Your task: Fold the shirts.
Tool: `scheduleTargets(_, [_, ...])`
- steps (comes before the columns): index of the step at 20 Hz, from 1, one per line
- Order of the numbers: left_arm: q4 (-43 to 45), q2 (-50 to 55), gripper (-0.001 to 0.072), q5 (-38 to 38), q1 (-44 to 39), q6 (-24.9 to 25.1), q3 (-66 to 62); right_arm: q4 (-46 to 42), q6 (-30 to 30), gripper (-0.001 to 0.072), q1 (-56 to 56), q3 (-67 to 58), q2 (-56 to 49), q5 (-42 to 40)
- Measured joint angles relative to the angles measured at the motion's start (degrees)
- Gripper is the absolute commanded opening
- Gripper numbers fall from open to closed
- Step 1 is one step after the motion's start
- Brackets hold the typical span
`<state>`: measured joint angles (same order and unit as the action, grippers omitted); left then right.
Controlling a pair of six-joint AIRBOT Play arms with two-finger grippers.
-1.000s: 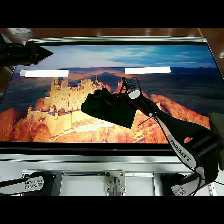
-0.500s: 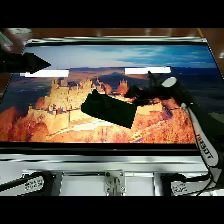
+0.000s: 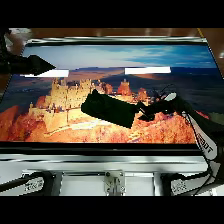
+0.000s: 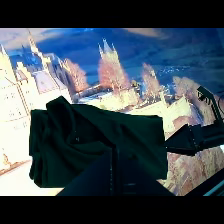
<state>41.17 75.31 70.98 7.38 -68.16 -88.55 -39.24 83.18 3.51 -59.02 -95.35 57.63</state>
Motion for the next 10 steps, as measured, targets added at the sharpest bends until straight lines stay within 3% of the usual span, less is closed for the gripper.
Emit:
scheduleTargets(2, [0.00, 0.00, 0.0033, 0.00, -0.31, 0.00, 0.00, 4.24, -2.40, 0.0173, 1.55, 0.50, -1.68, -1.29])
scheduleTargets(3, [0.00, 0.02, 0.0033, 0.00, -0.46, -0.02, 0.00, 6.32, -3.52, 0.0065, 2.01, 0.57, -2.12, -1.75])
scheduleTargets(10, [0.00, 0.00, 0.0033, 0.00, -0.72, -0.04, 0.00, 8.79, -12.39, 0.0064, -1.66, -7.87, 3.08, 1.86])
